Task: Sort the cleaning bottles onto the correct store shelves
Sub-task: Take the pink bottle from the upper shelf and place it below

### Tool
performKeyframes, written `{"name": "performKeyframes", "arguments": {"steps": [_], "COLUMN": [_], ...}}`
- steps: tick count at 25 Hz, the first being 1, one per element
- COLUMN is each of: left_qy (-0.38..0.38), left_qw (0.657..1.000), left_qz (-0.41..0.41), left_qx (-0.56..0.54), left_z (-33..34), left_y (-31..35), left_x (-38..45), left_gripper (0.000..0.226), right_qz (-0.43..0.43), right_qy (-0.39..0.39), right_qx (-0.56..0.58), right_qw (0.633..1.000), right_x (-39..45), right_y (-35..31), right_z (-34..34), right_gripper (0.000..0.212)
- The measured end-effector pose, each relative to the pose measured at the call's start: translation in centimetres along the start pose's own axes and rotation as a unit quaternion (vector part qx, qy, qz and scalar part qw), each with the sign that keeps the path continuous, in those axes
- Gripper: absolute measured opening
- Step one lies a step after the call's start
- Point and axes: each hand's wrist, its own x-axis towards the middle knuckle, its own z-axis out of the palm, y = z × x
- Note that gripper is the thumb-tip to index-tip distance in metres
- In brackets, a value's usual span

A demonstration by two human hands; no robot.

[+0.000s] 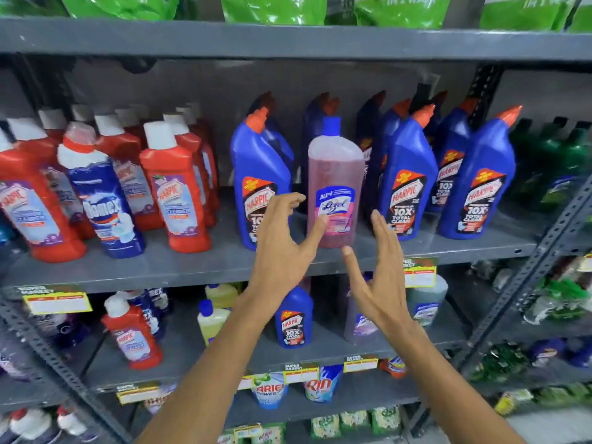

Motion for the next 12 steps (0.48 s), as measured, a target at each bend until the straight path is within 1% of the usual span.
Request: {"name": "performKeyframes", "arguments": {"steps": [2, 3, 4, 6, 7, 9, 12], "left_qy": [-0.038, -0.053, -0.061, -0.06, -0.051, -0.04, -0.04], "left_qw": [0.992, 0.986, 0.983, 0.982, 0.983, 0.98, 0.969], "left_qz": [-0.116, -0.152, -0.169, -0.172, -0.172, -0.179, -0.205], "left_qx": [-0.039, -0.048, -0.043, -0.044, -0.049, -0.078, -0.132], "left_z": [2.5, 3.6, 4.4, 6.3, 7.0, 7.6, 8.0], "left_y": [-0.5, -1.0, -1.2, -2.4, -3.0, -3.3, -3.6], "left_x": [0.8, 1.1, 1.4, 1.8, 2.2, 3.0, 5.2], "left_gripper": [0.076, 0.086, 0.092, 0.093, 0.088, 0.076, 0.075], "right_qz": [0.044, 0.061, 0.076, 0.067, 0.056, 0.044, 0.062], "right_qy": [-0.064, -0.103, -0.139, -0.164, -0.165, -0.157, -0.147], "right_qx": [-0.019, -0.035, -0.045, -0.092, -0.119, -0.176, -0.22], "right_qw": [0.997, 0.992, 0.986, 0.98, 0.977, 0.971, 0.962], "right_x": [0.8, 1.1, 1.3, 1.4, 1.6, 1.5, 1.4], "right_y": [1.6, 2.5, 3.1, 4.2, 4.8, 5.1, 4.7], "right_z": [0.3, 0.5, 0.8, 1.7, 2.0, 2.6, 3.4], "right_gripper": [0.076, 0.076, 0.077, 0.077, 0.077, 0.076, 0.08]}}
